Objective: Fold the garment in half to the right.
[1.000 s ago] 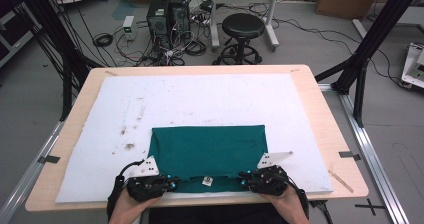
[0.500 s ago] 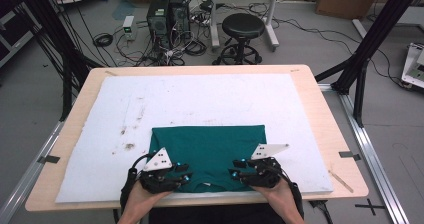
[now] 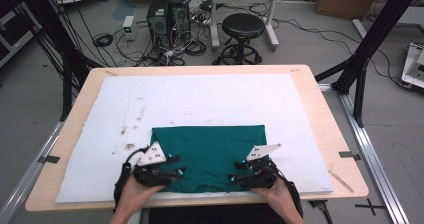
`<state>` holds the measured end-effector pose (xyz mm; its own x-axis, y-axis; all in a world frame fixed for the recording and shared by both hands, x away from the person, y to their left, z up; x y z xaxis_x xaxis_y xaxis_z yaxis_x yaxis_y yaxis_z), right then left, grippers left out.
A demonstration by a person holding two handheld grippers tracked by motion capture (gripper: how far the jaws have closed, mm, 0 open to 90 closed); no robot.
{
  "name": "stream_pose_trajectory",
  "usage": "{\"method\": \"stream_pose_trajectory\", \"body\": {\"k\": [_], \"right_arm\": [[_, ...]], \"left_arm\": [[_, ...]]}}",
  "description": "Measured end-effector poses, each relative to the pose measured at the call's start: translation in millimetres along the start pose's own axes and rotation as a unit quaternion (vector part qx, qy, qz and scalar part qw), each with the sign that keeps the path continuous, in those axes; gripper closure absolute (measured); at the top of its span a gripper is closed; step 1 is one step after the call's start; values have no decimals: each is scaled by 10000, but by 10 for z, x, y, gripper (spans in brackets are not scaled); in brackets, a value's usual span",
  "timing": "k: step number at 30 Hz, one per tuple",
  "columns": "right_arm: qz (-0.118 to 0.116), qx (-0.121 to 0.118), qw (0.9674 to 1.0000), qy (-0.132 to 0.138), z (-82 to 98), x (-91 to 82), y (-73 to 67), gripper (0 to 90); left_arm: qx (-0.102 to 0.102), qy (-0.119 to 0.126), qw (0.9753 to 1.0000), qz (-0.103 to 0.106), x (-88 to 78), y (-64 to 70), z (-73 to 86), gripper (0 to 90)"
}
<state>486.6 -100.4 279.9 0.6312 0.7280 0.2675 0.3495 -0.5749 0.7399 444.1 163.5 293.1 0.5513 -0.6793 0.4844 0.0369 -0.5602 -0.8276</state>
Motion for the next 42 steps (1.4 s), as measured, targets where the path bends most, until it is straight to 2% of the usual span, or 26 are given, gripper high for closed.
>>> {"method": "stream_pose_trajectory", "body": {"k": [3, 6, 7, 11, 16, 19, 22, 24, 27, 29, 32, 34, 38, 39, 41, 42], "right_arm": [[204, 207, 9992, 283, -110, -118, 161, 425], [465, 344, 9967, 574, -214, -244, 332, 425], [582, 433, 9953, 638, -243, -279, 399, 425], [996, 718, 9883, 907, -350, -379, 682, 425], [1263, 1060, 9794, 1166, -468, -442, 1009, 428], [1438, 1254, 9751, 1132, -496, -422, 1191, 426], [1562, 1379, 9723, 1058, -501, -387, 1318, 403], [1643, 1446, 9708, 985, -489, -360, 1381, 401], [1761, 1483, 9692, 875, -467, -320, 1458, 400], [1796, 1523, 9687, 786, -453, -286, 1500, 402], [1912, 1569, 9667, 661, -427, -236, 1568, 404], [1865, 1581, 9679, 589, -415, -198, 1591, 416], [1819, 1547, 9691, 612, -428, -169, 1591, 469], [1798, 1547, 9696, 610, -429, -163, 1583, 513], [1623, 1431, 9746, 576, -435, -134, 1551, 667], [1656, 1373, 9751, 546, -437, -119, 1535, 699]], "left_arm": [[-251, 214, 9991, -268, -114, -306, -112, 532], [-421, 216, 9967, -654, -172, -577, -155, 529], [-472, 189, 9958, -765, -174, -663, -154, 529], [-831, -56, 9918, -965, -80, -968, -67, 524], [-1179, -299, 9863, -1115, 83, -1213, 101, 524], [-1256, -526, 9831, -1220, 172, -1297, 198, 524], [-1349, -717, 9807, -1222, 235, -1344, 280, 525], [-1377, -834, 9799, -1177, 265, -1341, 318, 532], [-1256, -881, 9809, -1193, 280, -1318, 319, 559], [-1176, -890, 9828, -1109, 288, -1293, 314, 627], [-1213, -850, 9841, -984, 294, -1269, 311, 708], [-1208, -811, 9850, -928, 299, -1259, 310, 750], [-1134, -808, 9859, -928, 305, -1246, 306, 778], [-1125, -811, 9859, -938, 307, -1244, 304, 781], [-1075, -816, 9861, -969, 310, -1236, 298, 785], [-1032, -826, 9862, -998, 311, -1235, 296, 787]]}}
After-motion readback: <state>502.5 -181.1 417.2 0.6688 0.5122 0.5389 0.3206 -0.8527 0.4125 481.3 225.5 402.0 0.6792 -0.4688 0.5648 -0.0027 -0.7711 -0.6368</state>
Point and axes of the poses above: each handheld gripper's, and its own axes: x roughly forward along the jaws, z roughly out of its underside, y roughly to its right, the point moved 7 cm from there along x, roughly forward along the jaws, and after that the axes turned 7 degrees about x, right-handed, at the moved point
